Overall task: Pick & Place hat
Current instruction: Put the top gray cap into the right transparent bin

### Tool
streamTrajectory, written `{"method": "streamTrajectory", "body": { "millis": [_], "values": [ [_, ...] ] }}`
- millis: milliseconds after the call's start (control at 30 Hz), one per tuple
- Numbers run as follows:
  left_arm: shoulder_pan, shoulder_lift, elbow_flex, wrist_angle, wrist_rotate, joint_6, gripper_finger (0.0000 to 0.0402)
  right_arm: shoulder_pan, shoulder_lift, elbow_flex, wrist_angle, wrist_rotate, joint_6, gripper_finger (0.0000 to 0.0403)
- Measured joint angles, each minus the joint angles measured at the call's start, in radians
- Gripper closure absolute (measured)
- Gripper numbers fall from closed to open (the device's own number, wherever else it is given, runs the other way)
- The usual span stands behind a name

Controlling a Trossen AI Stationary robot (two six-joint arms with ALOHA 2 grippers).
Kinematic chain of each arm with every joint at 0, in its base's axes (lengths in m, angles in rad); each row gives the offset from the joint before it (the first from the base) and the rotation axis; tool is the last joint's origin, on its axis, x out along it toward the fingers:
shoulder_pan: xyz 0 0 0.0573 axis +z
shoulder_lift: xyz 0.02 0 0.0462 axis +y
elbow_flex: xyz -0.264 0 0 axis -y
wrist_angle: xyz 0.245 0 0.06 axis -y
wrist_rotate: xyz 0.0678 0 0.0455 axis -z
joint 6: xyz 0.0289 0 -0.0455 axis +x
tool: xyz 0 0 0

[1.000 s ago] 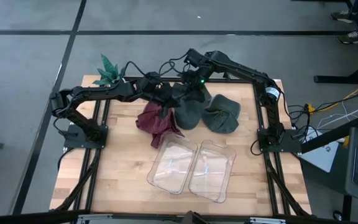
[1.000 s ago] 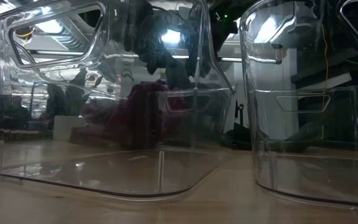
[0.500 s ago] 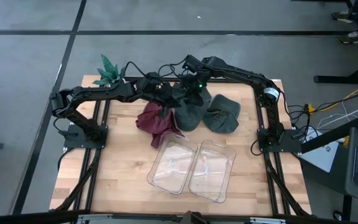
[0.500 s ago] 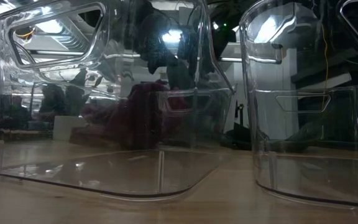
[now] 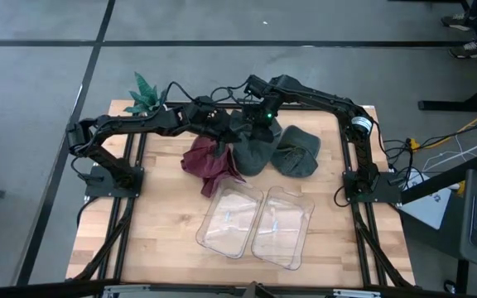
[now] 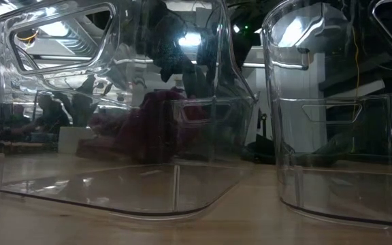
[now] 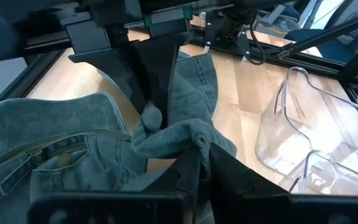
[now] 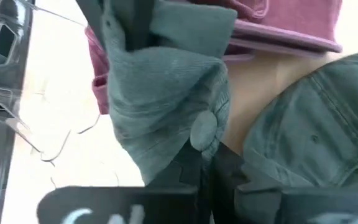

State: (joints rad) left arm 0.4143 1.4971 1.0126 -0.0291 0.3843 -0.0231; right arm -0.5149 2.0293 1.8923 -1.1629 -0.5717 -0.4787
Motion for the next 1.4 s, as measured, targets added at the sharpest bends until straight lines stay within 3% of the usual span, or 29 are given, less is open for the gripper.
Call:
{"method": "streamTrajectory", "body": {
  "millis": [300, 800, 1233, 1400],
  "values": [
    [-0.008, 0.0, 0.0, -0.028, 0.0, -0.001, 0.035, 0.0, 0.001, 0.051, -0.064, 0.002, -0.001, 0.0396],
    [-0.007, -0.019, 0.001, -0.023, 0.001, -0.096, 0.0227, -0.018, -0.004, 0.266, -0.313, 0.003, -0.014, 0.0398],
    [0.0, -0.159, 0.001, -0.02, -0.008, -0.079, 0.0217, -0.029, -0.108, 0.335, -0.398, 0.029, 0.181, 0.0398],
    [0.0, -0.199, 0.001, -0.02, -0.009, -0.078, 0.0217, -0.016, -0.176, 0.335, -0.409, -0.008, 0.295, 0.0396]
  ]
}}
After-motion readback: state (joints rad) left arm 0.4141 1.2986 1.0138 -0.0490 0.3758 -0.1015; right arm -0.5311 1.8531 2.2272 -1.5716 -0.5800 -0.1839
